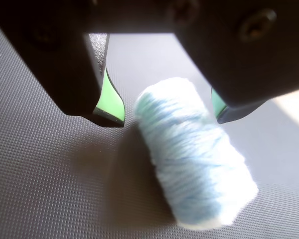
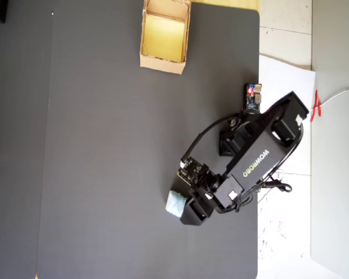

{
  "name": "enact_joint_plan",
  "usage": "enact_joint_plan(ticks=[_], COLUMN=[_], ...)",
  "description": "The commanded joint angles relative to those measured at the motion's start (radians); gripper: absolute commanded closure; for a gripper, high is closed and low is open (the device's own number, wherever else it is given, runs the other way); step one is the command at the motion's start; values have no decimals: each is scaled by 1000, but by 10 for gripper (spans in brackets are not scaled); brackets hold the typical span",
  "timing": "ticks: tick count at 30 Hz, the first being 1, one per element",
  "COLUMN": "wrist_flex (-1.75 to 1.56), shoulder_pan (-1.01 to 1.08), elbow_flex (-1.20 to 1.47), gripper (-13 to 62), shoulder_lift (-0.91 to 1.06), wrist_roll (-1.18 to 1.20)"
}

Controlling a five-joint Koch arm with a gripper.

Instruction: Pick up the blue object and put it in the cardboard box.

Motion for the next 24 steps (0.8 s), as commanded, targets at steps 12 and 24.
enact_joint_plan(ticks=[12, 24], wrist_flex=[-181, -476], shoulder_pan=[-17, 144], elbow_flex=[-124, 8], gripper=[339, 443], shoulder_lift=[-170, -2], wrist_roll=[120, -5])
